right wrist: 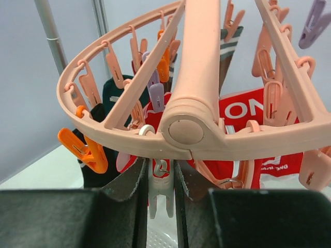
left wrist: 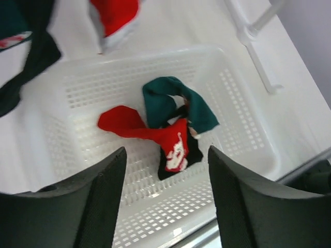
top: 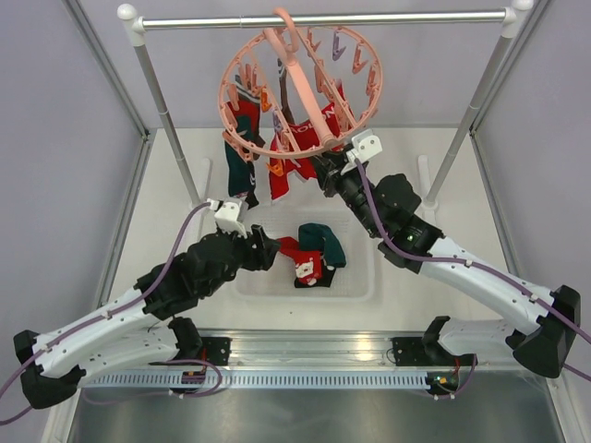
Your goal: Remove the socks clipped to the hanger
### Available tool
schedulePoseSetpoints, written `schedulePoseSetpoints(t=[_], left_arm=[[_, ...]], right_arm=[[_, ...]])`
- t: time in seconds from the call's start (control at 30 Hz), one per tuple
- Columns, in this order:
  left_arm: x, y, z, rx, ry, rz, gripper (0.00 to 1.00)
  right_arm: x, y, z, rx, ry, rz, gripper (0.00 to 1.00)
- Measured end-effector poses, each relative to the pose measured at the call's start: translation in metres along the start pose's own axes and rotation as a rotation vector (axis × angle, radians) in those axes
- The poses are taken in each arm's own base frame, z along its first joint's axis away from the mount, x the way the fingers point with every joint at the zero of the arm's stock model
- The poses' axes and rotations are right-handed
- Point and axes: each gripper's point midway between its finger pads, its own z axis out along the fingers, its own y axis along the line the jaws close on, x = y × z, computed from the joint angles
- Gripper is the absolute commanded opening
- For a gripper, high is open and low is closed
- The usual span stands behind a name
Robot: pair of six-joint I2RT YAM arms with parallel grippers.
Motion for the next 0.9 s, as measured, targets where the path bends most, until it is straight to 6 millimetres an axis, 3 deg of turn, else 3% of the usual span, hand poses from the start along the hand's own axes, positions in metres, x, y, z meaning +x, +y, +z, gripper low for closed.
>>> schedulePoseSetpoints(t=[0.23,0.37,0.53,0.77,0.9], left_arm=[[-0.016,0.045,-0.01,-0.236,-0.066,0.016,0.67],[-0.035,0.063,-0.002,-0.353,-0.074,0.006,0.55],[-0.055,0.096,0.007,-0.475,-0.086,-0.05,0.52],[-0.072,0.093,0.022,-0.459,-0.075,-0.076,0.5],[-0.092,0.085,0.034,-0.446,-0.085,-0.072,0.49]], right_arm=[[-0.003,-0.02,0.002,0.045,0.008,0.036,0.19],[-0.005,-0.025,0.0,0.049,0.009,0.053,0.2],[-0.005,-0.033,0.0,0.056,0.013,0.062,0.2],[-0.008,-0.046,0.002,0.073,0.016,0.07,0.2],[-0.01,-0.055,0.002,0.08,0.018,0.076,0.2]])
